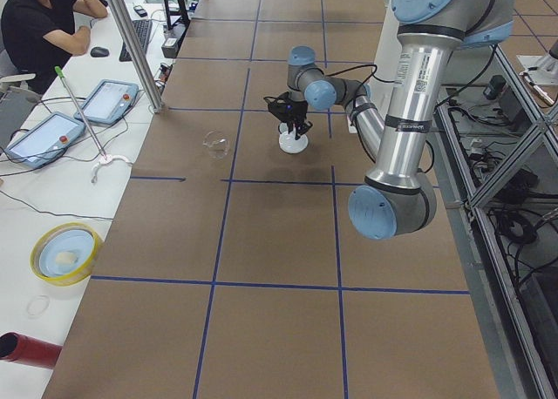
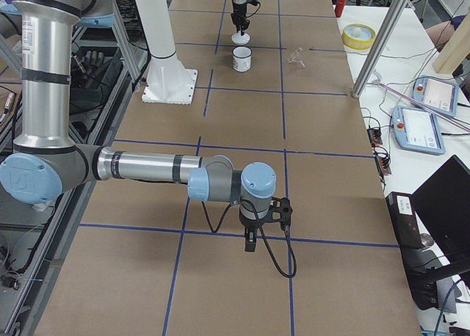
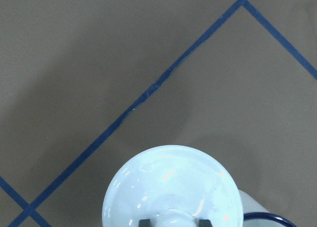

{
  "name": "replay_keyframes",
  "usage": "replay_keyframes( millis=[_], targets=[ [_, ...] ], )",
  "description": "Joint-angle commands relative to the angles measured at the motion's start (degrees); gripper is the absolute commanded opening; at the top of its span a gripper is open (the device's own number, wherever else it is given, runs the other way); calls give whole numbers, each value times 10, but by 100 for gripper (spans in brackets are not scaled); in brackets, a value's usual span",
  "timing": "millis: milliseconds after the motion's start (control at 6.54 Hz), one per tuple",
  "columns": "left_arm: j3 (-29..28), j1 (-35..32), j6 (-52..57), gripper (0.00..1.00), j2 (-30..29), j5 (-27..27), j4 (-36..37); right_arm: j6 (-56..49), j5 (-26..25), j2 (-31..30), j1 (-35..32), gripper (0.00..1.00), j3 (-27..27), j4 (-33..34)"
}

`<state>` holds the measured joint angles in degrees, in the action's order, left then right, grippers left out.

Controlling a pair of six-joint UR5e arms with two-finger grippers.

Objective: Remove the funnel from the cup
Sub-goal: 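Carry the white lid with the left gripper over the mug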

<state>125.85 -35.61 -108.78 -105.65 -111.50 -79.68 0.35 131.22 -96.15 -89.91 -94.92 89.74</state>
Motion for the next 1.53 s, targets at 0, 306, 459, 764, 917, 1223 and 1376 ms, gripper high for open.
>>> replay_keyframes(
  millis=[0,306,459,764,917,1223,1376],
  targets=[
    [-16,5,-9,0,-64,-5,55,0,0,0,0,100,0,0],
    [-59,9,-20,0,-105,-4,53,0,0,0,0,100,1,0],
    [-70,10,-20,0,-113,-4,52,0,0,0,0,100,1,0],
    [-80,22,-20,0,-114,-4,49,0,0,0,0,100,0,0],
    [-83,28,-20,0,-115,-4,49,0,0,0,0,100,0,0],
    [-86,29,-20,0,-122,-4,49,0,0,0,0,100,0,0],
    [-89,38,-21,0,-123,-4,49,0,0,0,0,100,0,0]
  ],
)
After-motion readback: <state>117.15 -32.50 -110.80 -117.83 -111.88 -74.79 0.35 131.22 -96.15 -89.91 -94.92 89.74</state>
